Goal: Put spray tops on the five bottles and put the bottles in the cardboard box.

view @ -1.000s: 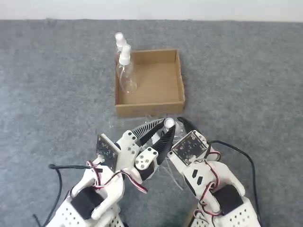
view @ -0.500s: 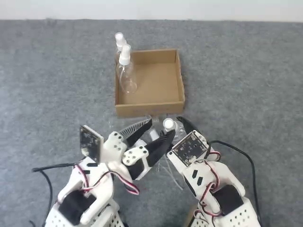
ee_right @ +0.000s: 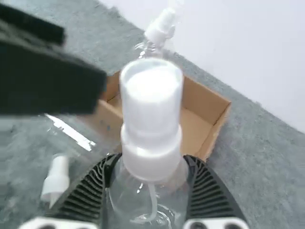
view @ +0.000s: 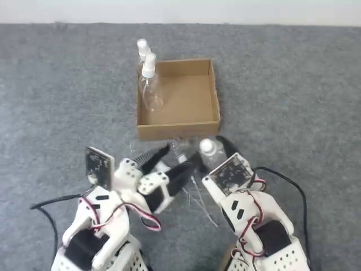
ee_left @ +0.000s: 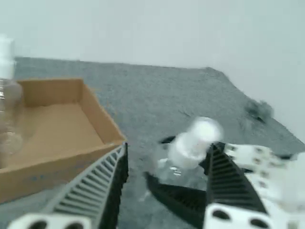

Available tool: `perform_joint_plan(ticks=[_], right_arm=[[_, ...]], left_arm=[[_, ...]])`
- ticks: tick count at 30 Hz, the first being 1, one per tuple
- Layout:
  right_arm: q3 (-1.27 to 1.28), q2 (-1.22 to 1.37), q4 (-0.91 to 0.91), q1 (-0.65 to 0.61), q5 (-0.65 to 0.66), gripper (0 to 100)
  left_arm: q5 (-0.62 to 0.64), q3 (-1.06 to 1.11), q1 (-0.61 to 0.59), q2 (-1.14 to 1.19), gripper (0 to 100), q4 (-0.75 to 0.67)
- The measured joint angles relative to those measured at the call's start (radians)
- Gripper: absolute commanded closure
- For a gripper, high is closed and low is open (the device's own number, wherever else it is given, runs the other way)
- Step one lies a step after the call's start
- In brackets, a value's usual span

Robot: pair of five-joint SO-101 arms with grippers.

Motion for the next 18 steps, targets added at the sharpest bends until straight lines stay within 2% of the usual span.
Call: perform_joint_plan(ticks=[5, 13, 18], right_arm=[[0.000, 0.000, -0.049, 0.051, -0.035, 99.1], [-0.072, -0.002, -0.052, 0.061, -0.046, 99.1], [-0.110, -0.002, -0.052, 0.057, -0.046, 99.1]], left_arm=[[0.000, 0.000, -0.160, 0.000, 75, 0.000], [0.000, 0.020, -0.241, 0.000, 75, -0.011], [0.000, 0.020, -0.446, 0.000, 76, -0.061]])
